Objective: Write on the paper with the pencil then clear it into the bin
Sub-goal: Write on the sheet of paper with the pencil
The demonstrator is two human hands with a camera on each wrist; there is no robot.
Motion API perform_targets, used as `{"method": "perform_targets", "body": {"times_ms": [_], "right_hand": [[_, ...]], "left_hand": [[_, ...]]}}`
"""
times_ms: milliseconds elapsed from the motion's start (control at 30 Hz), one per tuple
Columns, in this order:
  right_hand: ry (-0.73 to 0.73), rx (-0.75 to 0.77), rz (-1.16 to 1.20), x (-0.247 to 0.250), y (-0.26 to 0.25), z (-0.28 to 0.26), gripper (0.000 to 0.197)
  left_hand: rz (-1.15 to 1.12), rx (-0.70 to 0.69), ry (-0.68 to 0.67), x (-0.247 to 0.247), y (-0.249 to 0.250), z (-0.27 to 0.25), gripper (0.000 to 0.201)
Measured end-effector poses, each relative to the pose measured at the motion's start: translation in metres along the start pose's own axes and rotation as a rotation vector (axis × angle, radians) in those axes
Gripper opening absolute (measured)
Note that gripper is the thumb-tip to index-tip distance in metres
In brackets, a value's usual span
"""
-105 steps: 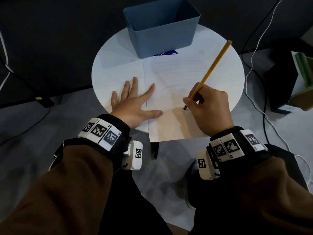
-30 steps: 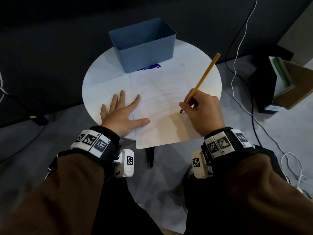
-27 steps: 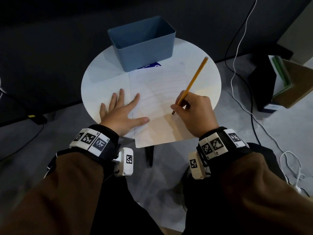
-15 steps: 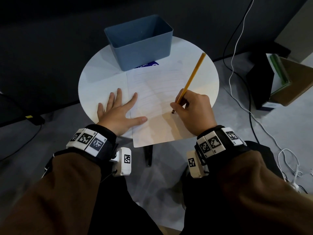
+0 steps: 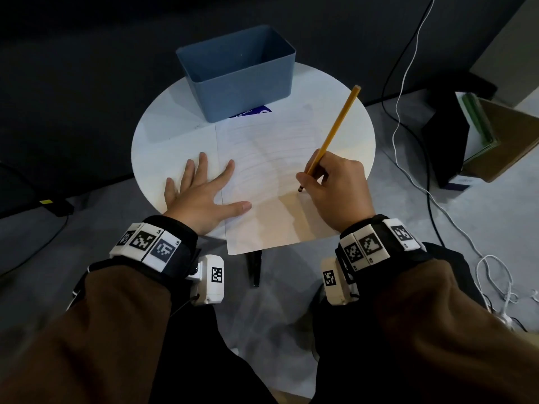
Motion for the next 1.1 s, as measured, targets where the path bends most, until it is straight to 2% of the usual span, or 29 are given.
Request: {"method": "perform_targets", "body": {"times_ms": [100,600,833,933,1100], "right_hand": [[-0.041,0.016,0.006,-0.007,-0.004,-0.002,0.015],[-0.027,-0.002,0.023,-0.006,-0.002,-0.001,0.016],[0.030,-0.029,-0.040,0.006,0.007,0.002,0.014],[0.051,-0.028,0.012,0.008,0.008,0.003,0.013],[-0.027,0.025,0.025,-0.003,0.001,0.001,0.015]], "left_hand": [[0.008,0.000,0.000,0.000,0.001,0.000,0.089],[0.003,-0.002,0.004,0.000,0.001,0.001,0.088],[-0.006,-0.006,-0.002,-0.001,-0.001,0.001,0.088],[-0.002,-0.003,-0.002,-0.001,-0.001,0.002,0.088],[-0.003,-0.004,-0.001,0.000,-0.002,0.002,0.089]]}}
Point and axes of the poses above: each hand's wrist, its own z-axis towards the middle knuckle, its own x-axis out of the back of the hand, y = z × x, the point moved 3 cm from there along z, towards the middle knuckle, and after that the axes turned 5 degrees about -y, right-handed, at the moved point
